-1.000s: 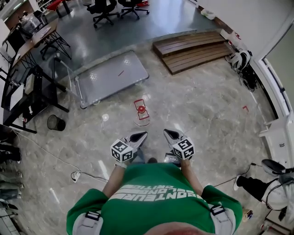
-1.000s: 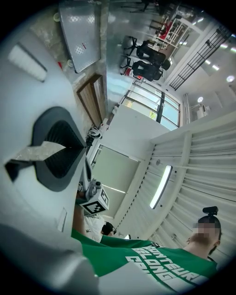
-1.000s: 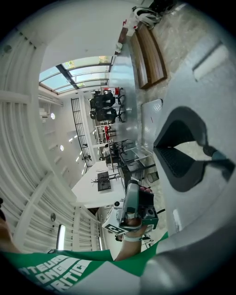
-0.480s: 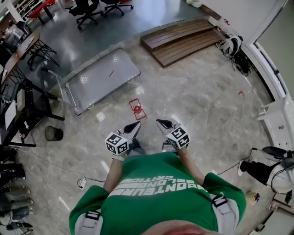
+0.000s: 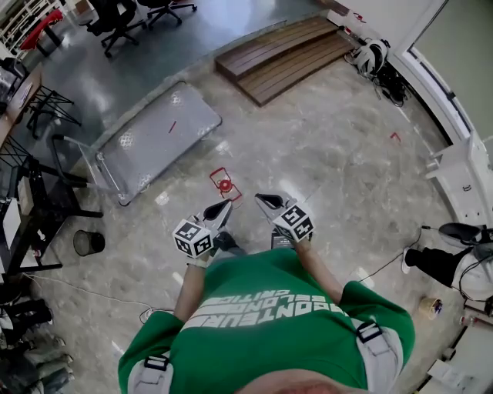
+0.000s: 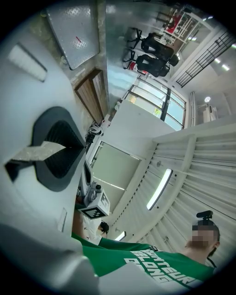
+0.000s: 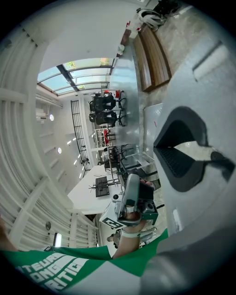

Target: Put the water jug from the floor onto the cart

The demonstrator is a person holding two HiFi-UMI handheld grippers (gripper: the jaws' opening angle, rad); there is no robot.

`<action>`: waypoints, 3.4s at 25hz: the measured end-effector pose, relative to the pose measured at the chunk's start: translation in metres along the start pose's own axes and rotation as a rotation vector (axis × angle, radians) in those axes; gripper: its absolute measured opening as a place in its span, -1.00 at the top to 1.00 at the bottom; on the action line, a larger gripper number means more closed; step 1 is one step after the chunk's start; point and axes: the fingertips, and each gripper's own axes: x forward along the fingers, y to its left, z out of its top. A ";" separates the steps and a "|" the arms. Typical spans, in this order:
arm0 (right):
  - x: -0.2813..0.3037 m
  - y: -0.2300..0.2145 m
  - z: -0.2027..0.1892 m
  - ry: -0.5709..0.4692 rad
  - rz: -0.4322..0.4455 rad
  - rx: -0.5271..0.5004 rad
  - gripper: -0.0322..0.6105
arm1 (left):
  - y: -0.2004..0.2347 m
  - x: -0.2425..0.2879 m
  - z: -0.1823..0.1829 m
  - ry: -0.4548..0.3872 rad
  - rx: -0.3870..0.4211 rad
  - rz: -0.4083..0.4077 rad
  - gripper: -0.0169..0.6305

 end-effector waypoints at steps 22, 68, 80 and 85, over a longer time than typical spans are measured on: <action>0.065 0.003 0.031 0.051 0.006 -0.022 0.93 | 0.063 -0.007 0.016 0.021 -0.051 -0.034 0.91; 0.132 -0.185 0.065 0.069 0.220 -0.050 0.93 | 0.151 0.109 0.049 0.043 -0.109 0.224 0.91; 0.148 -0.180 0.066 0.073 0.288 -0.079 0.93 | 0.159 0.120 0.033 0.017 -0.160 0.252 0.91; 0.149 -0.171 0.041 0.124 0.327 -0.078 0.93 | 0.158 0.115 0.019 0.016 -0.188 0.270 0.91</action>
